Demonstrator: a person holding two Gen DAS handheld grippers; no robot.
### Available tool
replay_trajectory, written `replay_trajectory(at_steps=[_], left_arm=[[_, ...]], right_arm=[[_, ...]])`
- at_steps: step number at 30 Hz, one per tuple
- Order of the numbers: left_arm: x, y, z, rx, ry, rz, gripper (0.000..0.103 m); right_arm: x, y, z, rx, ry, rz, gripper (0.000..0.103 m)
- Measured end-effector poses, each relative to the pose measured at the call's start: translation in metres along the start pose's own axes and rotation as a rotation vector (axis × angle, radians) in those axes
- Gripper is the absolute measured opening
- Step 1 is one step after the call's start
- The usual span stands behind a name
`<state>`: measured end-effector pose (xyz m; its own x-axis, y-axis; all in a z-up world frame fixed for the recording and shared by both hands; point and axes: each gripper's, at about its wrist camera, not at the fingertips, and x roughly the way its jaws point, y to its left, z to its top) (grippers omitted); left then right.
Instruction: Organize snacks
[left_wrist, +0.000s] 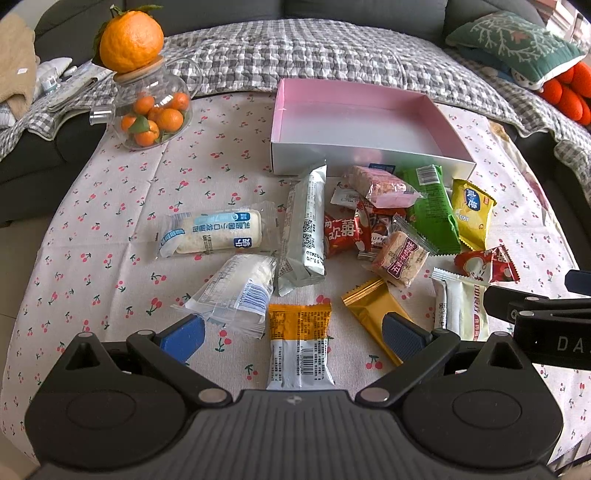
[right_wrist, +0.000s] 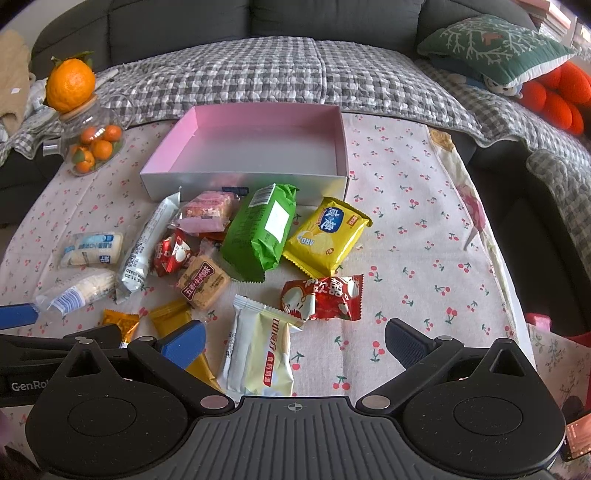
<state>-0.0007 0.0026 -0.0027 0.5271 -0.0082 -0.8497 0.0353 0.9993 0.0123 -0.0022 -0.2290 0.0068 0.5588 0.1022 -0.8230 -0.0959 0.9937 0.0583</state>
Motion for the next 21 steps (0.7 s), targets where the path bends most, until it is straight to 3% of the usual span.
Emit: replay_trajectory(at_steps=[21], left_arm=[[-0.0004,0.0010,0.0013,0.001,-0.006,0.000,0.102]], right_arm=[[0.0003,-0.0001,-0.0001,-0.001,0.002,0.000,0.103]])
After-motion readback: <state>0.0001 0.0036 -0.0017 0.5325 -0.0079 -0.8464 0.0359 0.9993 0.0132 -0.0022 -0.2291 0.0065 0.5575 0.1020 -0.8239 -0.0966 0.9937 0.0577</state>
